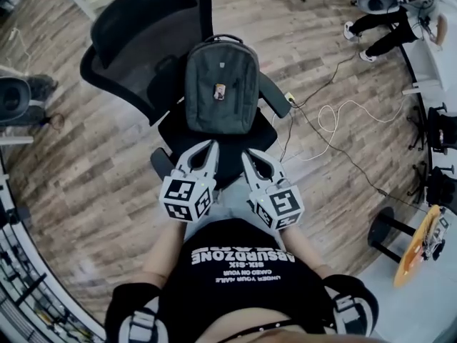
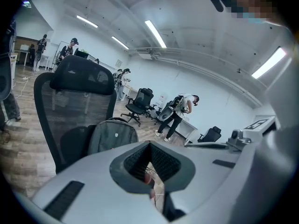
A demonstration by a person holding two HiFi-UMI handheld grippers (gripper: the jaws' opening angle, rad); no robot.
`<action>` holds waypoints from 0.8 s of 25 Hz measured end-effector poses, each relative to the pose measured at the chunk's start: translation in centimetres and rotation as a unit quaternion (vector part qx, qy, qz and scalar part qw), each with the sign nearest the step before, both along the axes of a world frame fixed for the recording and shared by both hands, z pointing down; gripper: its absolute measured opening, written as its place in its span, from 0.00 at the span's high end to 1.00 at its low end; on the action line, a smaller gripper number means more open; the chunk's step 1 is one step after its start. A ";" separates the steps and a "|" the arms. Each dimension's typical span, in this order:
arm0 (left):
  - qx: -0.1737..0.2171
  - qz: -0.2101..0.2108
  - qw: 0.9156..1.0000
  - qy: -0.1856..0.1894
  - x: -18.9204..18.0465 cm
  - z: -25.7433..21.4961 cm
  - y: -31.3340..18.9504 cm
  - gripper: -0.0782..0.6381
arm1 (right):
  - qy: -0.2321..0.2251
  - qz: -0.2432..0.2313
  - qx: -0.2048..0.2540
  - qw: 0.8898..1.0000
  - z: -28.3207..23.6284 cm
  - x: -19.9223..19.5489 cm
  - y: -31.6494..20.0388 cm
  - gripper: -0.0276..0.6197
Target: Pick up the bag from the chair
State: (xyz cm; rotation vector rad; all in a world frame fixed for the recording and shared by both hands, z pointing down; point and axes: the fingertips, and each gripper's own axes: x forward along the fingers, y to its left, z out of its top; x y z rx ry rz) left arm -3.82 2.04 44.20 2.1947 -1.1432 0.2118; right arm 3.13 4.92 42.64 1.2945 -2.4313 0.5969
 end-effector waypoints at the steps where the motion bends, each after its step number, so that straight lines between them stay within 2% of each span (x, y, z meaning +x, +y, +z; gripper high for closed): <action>1: 0.001 0.000 1.000 -0.006 0.2 0.1 -0.6 0.88 | -0.007 -0.006 -0.001 1.000 0.0 0.0 -0.6 0.94; 5: 0.008 0.019 0.998 -0.061 1.3 0.4 -3.5 0.88 | -0.016 -0.011 0.003 1.000 -0.4 1.1 -4.1 0.94; 7: 0.016 0.015 0.997 -0.076 1.4 0.5 -4.8 0.88 | -0.024 -0.007 0.000 1.000 -0.3 1.8 -5.5 0.94; 12: 0.008 -0.019 0.996 -0.087 -0.1 1.9 -6.8 0.88 | -0.072 -0.002 -0.031 0.997 1.3 2.2 -7.6 0.94; 20: -0.008 -0.054 0.993 -0.101 -2.3 5.0 -10.0 0.86 | -0.062 -0.020 -0.058 0.996 4.6 1.8 -10.9 0.94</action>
